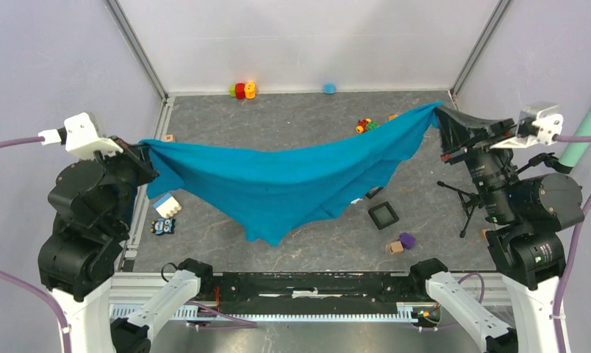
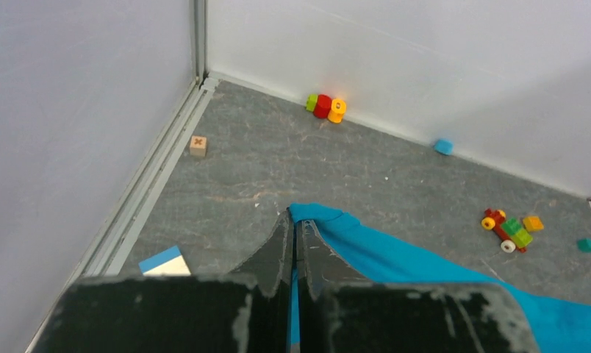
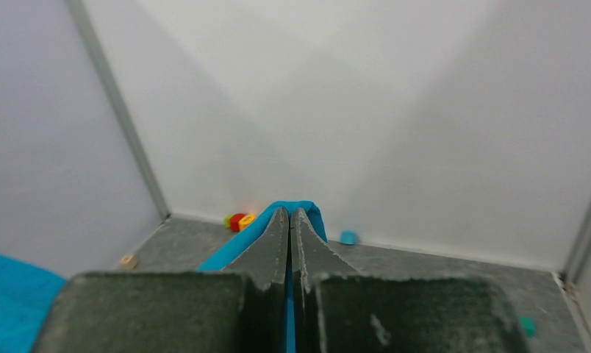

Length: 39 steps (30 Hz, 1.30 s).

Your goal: Remove the brooch from the garment

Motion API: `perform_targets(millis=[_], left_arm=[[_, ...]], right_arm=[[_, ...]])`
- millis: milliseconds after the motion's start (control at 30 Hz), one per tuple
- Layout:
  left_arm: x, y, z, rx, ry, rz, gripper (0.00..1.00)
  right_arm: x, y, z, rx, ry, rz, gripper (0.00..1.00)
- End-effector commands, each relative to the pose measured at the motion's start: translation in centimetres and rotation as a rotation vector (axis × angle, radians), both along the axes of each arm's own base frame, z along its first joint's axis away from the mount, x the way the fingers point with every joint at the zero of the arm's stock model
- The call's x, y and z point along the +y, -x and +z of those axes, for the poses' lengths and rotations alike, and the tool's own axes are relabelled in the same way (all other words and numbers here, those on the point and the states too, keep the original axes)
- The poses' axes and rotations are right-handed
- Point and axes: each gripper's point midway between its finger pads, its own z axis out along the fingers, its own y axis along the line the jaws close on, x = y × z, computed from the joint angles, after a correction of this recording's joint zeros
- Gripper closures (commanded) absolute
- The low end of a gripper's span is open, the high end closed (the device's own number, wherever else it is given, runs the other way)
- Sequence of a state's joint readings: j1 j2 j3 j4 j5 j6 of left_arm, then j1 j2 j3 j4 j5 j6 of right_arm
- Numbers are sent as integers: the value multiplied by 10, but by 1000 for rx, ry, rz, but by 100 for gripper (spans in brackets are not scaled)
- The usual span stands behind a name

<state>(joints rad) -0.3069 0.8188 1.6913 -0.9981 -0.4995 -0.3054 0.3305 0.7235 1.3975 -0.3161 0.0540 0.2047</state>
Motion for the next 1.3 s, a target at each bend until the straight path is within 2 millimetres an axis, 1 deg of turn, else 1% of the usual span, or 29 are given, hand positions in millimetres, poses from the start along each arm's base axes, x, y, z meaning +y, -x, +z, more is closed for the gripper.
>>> perform_targets(millis=[0, 67, 133, 233, 267, 300, 367, 433, 467, 500, 533, 600, 633, 667, 733, 767, 800, 833, 867, 900, 933, 967, 1000, 1033, 1067, 1133, 1200, 1233, 1267], left_arm=[[3, 8, -13, 24, -2, 4, 98], [-2, -11, -26, 86, -16, 11, 98], [-15, -40, -50, 179, -29, -2, 98], [-31, -91, -99, 303, -28, 18, 98], [-34, -109, -116, 327, -23, 40, 98], [-34, -125, -132, 343, -6, 69, 98], [-40, -169, -171, 383, 55, 89, 98], [-43, -208, -208, 443, 134, 85, 98], [-39, -224, -222, 470, 180, 99, 98], [-36, -240, -238, 504, 218, 114, 98], [-30, -253, -247, 522, 250, 127, 98], [-24, -273, -270, 558, 278, 135, 96], [-25, -280, -278, 579, 282, 112, 86], [-29, -283, -282, 602, 278, 82, 69], [-36, -280, -289, 645, 266, 48, 25], [-39, -275, -290, 648, 266, 46, 10], [-43, -269, -288, 646, 257, 38, 3], [-50, -263, -286, 640, 235, 26, 0], [-56, -254, -281, 631, 207, 14, 0], [-64, -244, -280, 631, 174, -1, 0], [-72, -233, -274, 619, 148, -17, 0], [-81, -220, -271, 611, 119, -28, 0], [-93, -206, -273, 615, 98, -50, 1], [-103, -189, -275, 617, 87, -79, 2], [-113, -170, -281, 623, 79, -107, 3], [-121, -136, -293, 631, 101, -138, 4], [-128, -104, -305, 645, 153, -186, 9], [-134, -87, -313, 662, 180, -228, 11], [-139, -72, -316, 664, 211, -262, 12]], right_arm=[[35, 18, -4, -56, 69, 210, 100], [35, -1, -20, 17, 66, 180, 100], [32, -33, -51, 172, 63, 110, 100], [38, -86, -120, 429, 91, 44, 100], [43, -103, -147, 510, 100, 36, 100], [47, -118, -170, 572, 99, 25, 100], [60, -152, -217, 689, 102, 25, 100], [68, -183, -251, 768, 96, 11, 100], [66, -199, -258, 788, 81, -13, 100], [65, -215, -272, 827, 73, -34, 100], [62, -230, -276, 842, 57, -54, 100], [55, -255, -294, 885, 38, -90, 100], [53, -264, -301, 900, 29, -92, 100], [53, -270, -306, 911, 30, -87, 96], [54, -274, -322, 939, 49, -80, 87], [56, -273, -331, 954, 57, -69, 71], [56, -270, -342, 966, 68, -66, 45], [61, -263, -353, 981, 81, -20, 39], [63, -258, -357, 977, 86, 1, 36], [63, -250, -365, 986, 94, 5, 35], [63, -242, -368, 979, 102, 8, 35], [61, -231, -378, 988, 121, 3, 35], [58, -221, -383, 992, 139, -9, 35], [56, -212, -384, 987, 152, -16, 35], [56, -200, -391, 993, 166, -14, 35], [58, -182, -396, 982, 180, 6, 35], [62, -162, -396, 960, 185, 35, 35], [66, -152, -401, 957, 192, 56, 35], [70, -143, -401, 945, 195, 79, 36]])
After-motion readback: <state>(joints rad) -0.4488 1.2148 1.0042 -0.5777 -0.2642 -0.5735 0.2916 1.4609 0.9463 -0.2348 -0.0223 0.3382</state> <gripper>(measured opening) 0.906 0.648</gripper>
